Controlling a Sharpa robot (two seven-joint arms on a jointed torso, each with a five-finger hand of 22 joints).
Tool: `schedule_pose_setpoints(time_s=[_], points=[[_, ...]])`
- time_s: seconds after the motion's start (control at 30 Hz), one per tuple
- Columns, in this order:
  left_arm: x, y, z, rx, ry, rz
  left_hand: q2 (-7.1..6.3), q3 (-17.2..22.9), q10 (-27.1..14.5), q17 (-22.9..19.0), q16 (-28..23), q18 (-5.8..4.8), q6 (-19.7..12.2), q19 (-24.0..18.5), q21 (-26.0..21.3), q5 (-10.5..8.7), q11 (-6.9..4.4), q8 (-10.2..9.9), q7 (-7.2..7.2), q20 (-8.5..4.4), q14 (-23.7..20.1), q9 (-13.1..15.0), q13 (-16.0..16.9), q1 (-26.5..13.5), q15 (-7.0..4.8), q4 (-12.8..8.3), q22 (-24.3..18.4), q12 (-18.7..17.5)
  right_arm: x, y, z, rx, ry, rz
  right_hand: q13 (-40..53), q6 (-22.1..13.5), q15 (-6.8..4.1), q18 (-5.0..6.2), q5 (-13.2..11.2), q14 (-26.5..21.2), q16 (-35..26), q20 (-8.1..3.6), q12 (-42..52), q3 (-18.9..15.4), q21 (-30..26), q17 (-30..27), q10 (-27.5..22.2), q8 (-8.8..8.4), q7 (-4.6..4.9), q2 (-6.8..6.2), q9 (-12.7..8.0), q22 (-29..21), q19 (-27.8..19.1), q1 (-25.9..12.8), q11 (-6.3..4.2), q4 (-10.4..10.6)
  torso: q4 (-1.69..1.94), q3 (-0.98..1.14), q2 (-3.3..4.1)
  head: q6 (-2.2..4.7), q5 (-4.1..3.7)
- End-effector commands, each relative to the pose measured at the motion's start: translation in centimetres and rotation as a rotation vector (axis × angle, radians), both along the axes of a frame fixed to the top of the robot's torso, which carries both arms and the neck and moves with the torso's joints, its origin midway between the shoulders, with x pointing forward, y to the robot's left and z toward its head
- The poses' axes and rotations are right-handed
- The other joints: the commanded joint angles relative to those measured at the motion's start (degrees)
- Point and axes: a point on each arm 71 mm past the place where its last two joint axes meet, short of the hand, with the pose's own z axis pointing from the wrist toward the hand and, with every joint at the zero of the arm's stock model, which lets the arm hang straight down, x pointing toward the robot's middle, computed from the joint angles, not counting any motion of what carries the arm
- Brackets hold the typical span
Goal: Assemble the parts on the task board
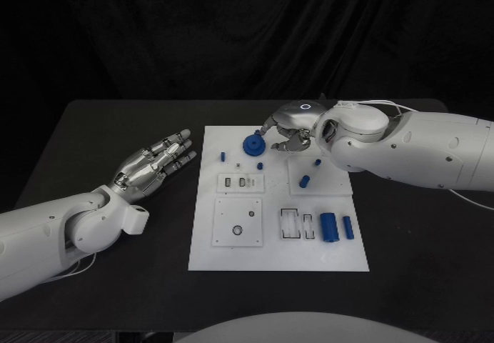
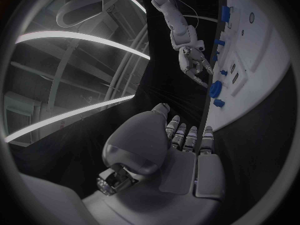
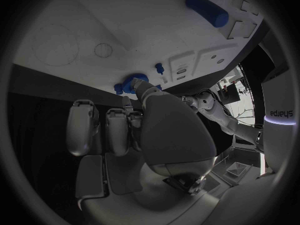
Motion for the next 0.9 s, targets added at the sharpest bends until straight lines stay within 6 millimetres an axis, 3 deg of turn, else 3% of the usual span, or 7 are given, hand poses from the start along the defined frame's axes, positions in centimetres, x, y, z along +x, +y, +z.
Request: schedule_pose_setpoints(time_s=[0.03, 0.4, 0.5, 0.67, 0.9], points=[[-0.1, -0.1, 0.5, -0.053, -0.046, 0.0, -0.14, 0.31, 0.08, 0.05, 0.21, 0.65, -0.04, 0.04, 0.32, 0.36, 0.4, 0.08, 0.39, 0.26, 0.04, 0.05, 0.06, -0.44, 0.48, -0.08, 0.07, 0.14, 0.1, 0.2, -0.5, -0.024, 0.02, -0.005, 10.47, -0.02, 0.04, -0.5, -0.03, 3.29, -0.03, 0.06, 0.18, 0.02, -0.16, 7.6, 1.52, -0.2, 0.14, 0.01, -0.1, 7.35, 0.11, 0.43, 0.12, -0.43, -0.14, -0.02, 0.01, -0.18, 0.07], [-0.1, -0.2, 0.5, -0.054, -0.045, -0.003, -0.15, 0.51, 0.11, 0.05, 0.21, 0.66, -0.04, 0.04, 0.32, 0.37, 0.45, 0.08, 0.42, 0.31, 0.05, 0.06, 0.07, -0.51, 0.52, -0.14, 0.07, 0.18, 0.4, 1.0, -1.1, -0.051, 0.048, -0.002, 9.84, 0.16, 0.06, -0.26, -0.04, 2.94, -0.67, 0.08, -0.21, 0.13, -1.07, 6.78, 0.8, -0.35, 0.08, 0.09, -0.13, 6.86, -0.45, 0.64, 0.12, -0.65, -0.07, -0.03, -0.04, -0.35, -0.05], [-0.1, -0.1, 0.5, -0.054, -0.045, -0.002, -0.15, 0.51, 0.11, 0.05, 0.21, 0.66, -0.04, 0.04, 0.32, 0.37, 0.45, 0.08, 0.42, 0.31, 0.05, 0.06, 0.07, -0.51, 0.52, -0.14, 0.07, 0.18, 0.5, 1.0, -1.3, -0.054, 0.052, -0.005, 9.85, 2.04, 0.15, -0.24, -0.08, 2.83, -0.86, 0.15, -0.24, 0.11, -1.29, 6.61, 0.73, 0.14, 0.35, 0.29, 0.19, 6.87, -0.56, 0.35, 0.28, -0.59, -0.09, 0.01, -0.01, -0.3, 0.04], [-0.1, 0.0, 0.5, -0.052, -0.045, 0.0, -0.15, 0.51, 0.11, 0.05, 0.21, 0.66, -0.04, 0.04, 0.32, 0.37, 0.45, 0.08, 0.42, 0.31, 0.05, 0.06, 0.07, -0.51, 0.52, -0.14, 0.07, 0.18, 0.5, 0.7, -1.4, -0.05, 0.049, -0.011, 10.04, 7.42, 0.51, -0.23, -0.13, 2.83, -0.96, 0.46, -0.14, -0.05, -1.53, 6.56, 0.86, 2.49, 0.9, 0.56, 1.61, 6.98, -0.56, -0.21, 0.72, -0.47, -0.23, 0.03, -0.09, -0.37, 0.35], [-0.1, 0.0, 0.5, -0.052, -0.045, 0.0, -0.15, 0.51, 0.11, 0.05, 0.21, 0.66, -0.04, 0.04, 0.32, 0.37, 0.45, 0.08, 0.42, 0.31, 0.05, 0.06, 0.07, -0.51, 0.52, -0.14, 0.07, 0.18, 0.3, -0.3, -1.2, -0.025, 0.028, -0.017, 10.43, 12.15, 0.43, -0.24, -0.34, 2.89, -1.01, 0.45, 0.07, -1.06, -1.59, 6.58, 1.24, 6.07, 0.61, 1.17, 4.57, 7.27, -0.37, -0.4, 0.58, -1.04, -0.09, 0.03, -0.04, -0.2, 0.55]])
